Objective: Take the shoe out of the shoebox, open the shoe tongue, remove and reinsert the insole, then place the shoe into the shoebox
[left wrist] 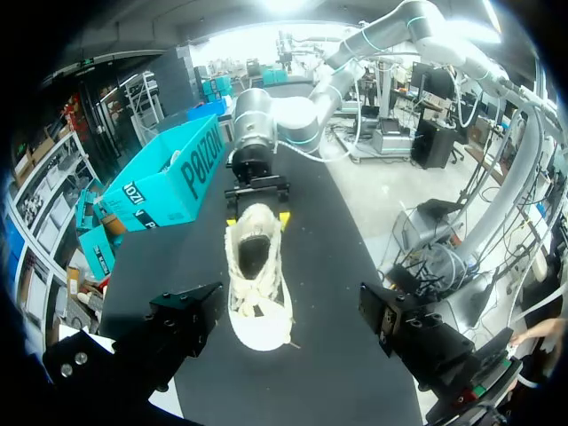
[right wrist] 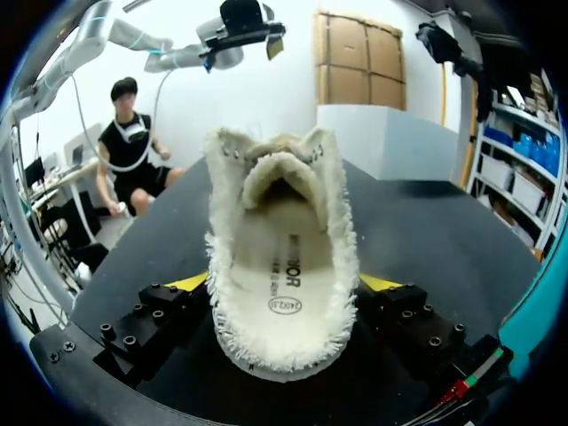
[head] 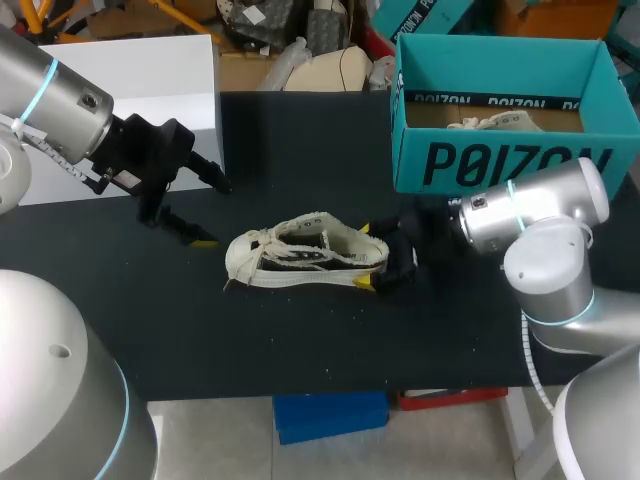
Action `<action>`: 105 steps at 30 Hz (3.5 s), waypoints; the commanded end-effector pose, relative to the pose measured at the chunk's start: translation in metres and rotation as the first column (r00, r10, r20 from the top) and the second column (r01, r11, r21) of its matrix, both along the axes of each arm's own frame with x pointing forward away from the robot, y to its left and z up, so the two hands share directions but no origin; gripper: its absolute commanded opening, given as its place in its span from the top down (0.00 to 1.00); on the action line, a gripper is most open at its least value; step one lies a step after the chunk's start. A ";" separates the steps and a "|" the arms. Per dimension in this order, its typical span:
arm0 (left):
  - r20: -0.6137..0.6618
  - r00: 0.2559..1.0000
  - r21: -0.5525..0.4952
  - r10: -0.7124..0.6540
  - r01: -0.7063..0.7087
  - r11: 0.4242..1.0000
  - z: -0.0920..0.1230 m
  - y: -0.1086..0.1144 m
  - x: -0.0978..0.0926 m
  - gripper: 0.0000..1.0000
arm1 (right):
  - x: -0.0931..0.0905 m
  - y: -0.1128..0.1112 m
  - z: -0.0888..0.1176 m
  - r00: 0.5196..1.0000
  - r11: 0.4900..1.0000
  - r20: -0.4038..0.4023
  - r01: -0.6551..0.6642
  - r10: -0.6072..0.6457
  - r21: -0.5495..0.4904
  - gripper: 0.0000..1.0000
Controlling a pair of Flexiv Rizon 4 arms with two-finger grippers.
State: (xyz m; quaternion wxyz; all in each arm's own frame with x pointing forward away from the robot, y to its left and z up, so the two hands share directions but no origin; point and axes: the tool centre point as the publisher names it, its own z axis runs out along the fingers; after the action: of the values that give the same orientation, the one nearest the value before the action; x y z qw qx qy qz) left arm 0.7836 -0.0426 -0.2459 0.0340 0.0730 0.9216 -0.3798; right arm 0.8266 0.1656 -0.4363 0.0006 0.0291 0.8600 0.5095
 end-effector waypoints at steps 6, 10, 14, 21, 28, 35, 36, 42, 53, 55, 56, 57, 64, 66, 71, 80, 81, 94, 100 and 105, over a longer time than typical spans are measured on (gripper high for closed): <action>0.004 1.000 -0.001 0.001 -0.001 1.000 -0.001 0.000 -0.001 0.00 | 0.004 0.003 -0.007 0.999 0.999 -0.011 -0.033 0.033 0.005 1.00; 0.004 1.000 -0.001 0.001 -0.001 1.000 -0.001 0.000 -0.001 0.00 | 0.004 0.003 -0.007 0.999 0.999 -0.011 -0.033 0.033 0.005 1.00; 0.004 1.000 -0.001 0.001 -0.001 1.000 -0.001 0.000 -0.001 0.00 | 0.004 0.003 -0.007 0.999 0.999 -0.011 -0.033 0.033 0.005 1.00; -0.014 0.992 0.190 0.122 -0.117 0.975 0.003 -0.029 -0.012 0.00 | 0.004 0.003 -0.007 0.999 0.999 -0.011 -0.033 0.033 0.005 1.00; 0.013 0.984 0.364 0.180 -0.172 0.915 -0.012 -0.060 -0.010 0.00 | 0.004 0.003 -0.007 0.999 0.999 -0.011 -0.033 0.033 0.005 1.00; -0.007 0.968 0.402 0.253 -0.228 0.887 -0.021 -0.086 0.002 0.00 | 0.004 0.003 -0.007 0.999 0.999 -0.011 -0.033 0.033 0.005 1.00; -0.024 0.971 0.403 0.237 -0.208 0.891 -0.022 -0.090 0.002 0.00 | 0.004 0.003 -0.007 0.999 0.999 -0.011 -0.033 0.033 0.005 1.00; -0.024 0.971 0.403 0.237 -0.208 0.891 -0.022 -0.090 0.002 0.00 | 0.004 0.003 -0.007 0.999 0.999 -0.011 -0.033 0.033 0.005 1.00; -0.041 0.877 0.526 0.479 -0.389 0.756 -0.029 -0.095 0.009 0.00 | 0.004 0.003 -0.007 0.999 0.999 -0.011 -0.033 0.033 0.005 1.00; 0.003 0.780 0.625 0.626 -0.490 0.607 -0.033 -0.099 0.015 0.00 | 0.004 0.003 -0.007 0.999 0.999 -0.011 -0.033 0.033 0.005 1.00; 0.045 0.730 0.664 0.682 -0.531 0.526 -0.034 -0.101 0.017 0.00 | 0.004 0.003 -0.007 0.999 0.999 -0.011 -0.033 0.033 0.005 1.00; 0.075 0.680 0.685 0.730 -0.567 0.458 -0.036 -0.102 0.019 0.00 | 0.004 0.003 -0.007 0.999 0.999 -0.011 -0.033 0.033 0.005 1.00; 0.139 0.412 0.717 0.901 -0.669 0.196 -0.038 -0.109 0.019 0.00 | 0.004 0.003 -0.007 0.999 0.999 -0.011 -0.033 0.033 0.005 1.00; 0.092 0.350 0.712 0.932 -0.678 0.184 -0.036 -0.110 0.018 0.00 | 0.004 0.003 -0.007 0.999 0.999 -0.011 -0.033 0.033 0.005 1.00; 0.077 0.191 0.751 0.979 -0.656 0.069 -0.044 -0.106 0.020 0.00 | 0.004 0.003 -0.007 0.999 0.999 -0.011 -0.033 0.033 0.005 1.00; 0.077 0.191 0.751 0.979 -0.656 0.069 -0.044 -0.106 0.020 0.00 | 0.004 0.003 -0.007 0.999 0.999 -0.011 -0.033 0.033 0.005 1.00; 0.077 0.191 0.751 0.979 -0.656 0.069 -0.044 -0.106 0.020 0.00 | 0.004 0.003 -0.007 0.999 0.999 -0.011 -0.033 0.033 0.005 1.00; 0.192 0.056 0.669 0.980 -0.738 -0.089 -0.054 -0.113 0.017 0.00 | 0.004 0.003 -0.007 0.999 0.999 -0.011 -0.033 0.033 0.005 1.00; 0.221 0.062 0.619 0.973 -0.780 -0.091 -0.060 -0.120 0.019 0.00 | 0.004 0.003 -0.007 0.999 0.999 -0.011 -0.033 0.033 0.005 1.00; 0.259 0.023 0.596 0.966 -0.790 -0.142 -0.069 -0.123 0.023 0.00 | 0.004 0.003 -0.007 0.999 0.999 -0.011 -0.033 0.033 0.005 1.00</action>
State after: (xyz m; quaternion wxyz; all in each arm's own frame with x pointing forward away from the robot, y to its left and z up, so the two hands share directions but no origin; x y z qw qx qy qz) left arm 0.8046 -0.1588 -0.3091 0.1180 -0.6247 0.7703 0.0498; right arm 0.8296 0.1666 -0.4393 -0.0125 0.0170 0.8586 0.5123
